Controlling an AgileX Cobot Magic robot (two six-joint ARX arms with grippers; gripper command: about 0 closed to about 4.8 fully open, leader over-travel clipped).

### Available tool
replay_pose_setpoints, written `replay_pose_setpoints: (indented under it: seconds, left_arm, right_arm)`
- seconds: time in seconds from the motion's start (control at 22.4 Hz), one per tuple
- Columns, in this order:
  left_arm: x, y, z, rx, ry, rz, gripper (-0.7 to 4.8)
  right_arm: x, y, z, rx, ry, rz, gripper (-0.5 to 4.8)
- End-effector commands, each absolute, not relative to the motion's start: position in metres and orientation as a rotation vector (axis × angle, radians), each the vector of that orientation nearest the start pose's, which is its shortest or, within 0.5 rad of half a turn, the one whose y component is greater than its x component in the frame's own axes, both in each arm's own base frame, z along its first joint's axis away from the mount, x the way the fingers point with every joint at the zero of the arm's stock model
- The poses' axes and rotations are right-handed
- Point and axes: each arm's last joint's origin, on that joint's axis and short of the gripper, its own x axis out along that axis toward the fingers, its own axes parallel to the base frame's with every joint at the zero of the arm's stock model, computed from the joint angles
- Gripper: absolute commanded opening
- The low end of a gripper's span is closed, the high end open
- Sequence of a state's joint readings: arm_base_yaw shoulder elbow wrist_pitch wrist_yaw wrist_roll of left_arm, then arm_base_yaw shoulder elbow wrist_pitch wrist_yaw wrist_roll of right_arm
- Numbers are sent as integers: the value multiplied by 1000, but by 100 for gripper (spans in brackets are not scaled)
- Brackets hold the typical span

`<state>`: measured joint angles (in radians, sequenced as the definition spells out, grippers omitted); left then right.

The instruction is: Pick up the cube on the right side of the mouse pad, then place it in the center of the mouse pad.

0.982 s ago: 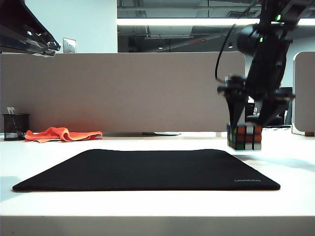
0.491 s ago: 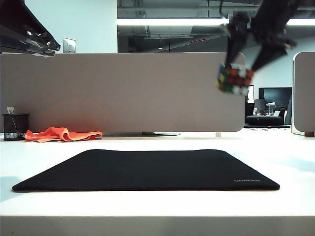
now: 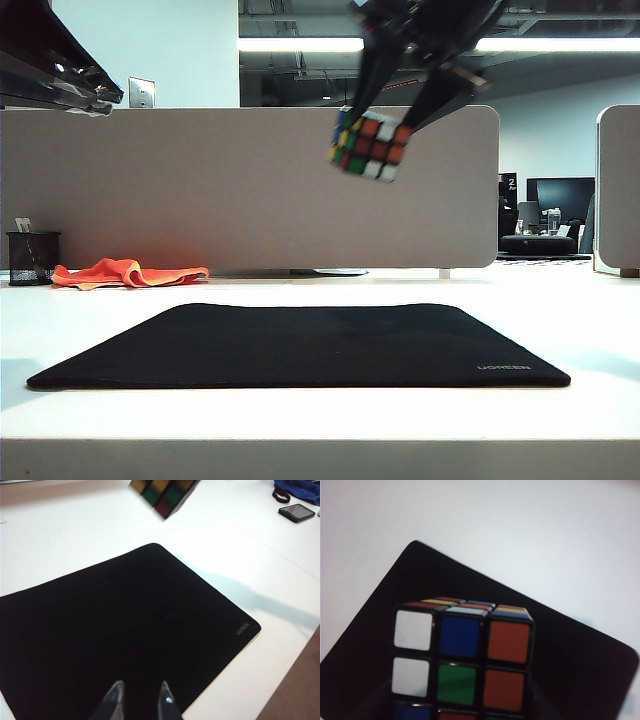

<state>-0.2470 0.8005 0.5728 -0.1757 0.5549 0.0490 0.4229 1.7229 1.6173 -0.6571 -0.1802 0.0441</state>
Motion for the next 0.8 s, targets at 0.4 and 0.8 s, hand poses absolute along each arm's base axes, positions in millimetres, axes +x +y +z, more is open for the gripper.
replay_pose_setpoints:
  seconds: [0.4,0.8]
  left_arm:
    - [165,-57,263,-17,372,-808,89]
    - [165,-57,263,-17,371,-808,89]
  right_arm:
    - [354,219,259,-199,971,585,291]
    - [352,248,225,-273,1013,592,291]
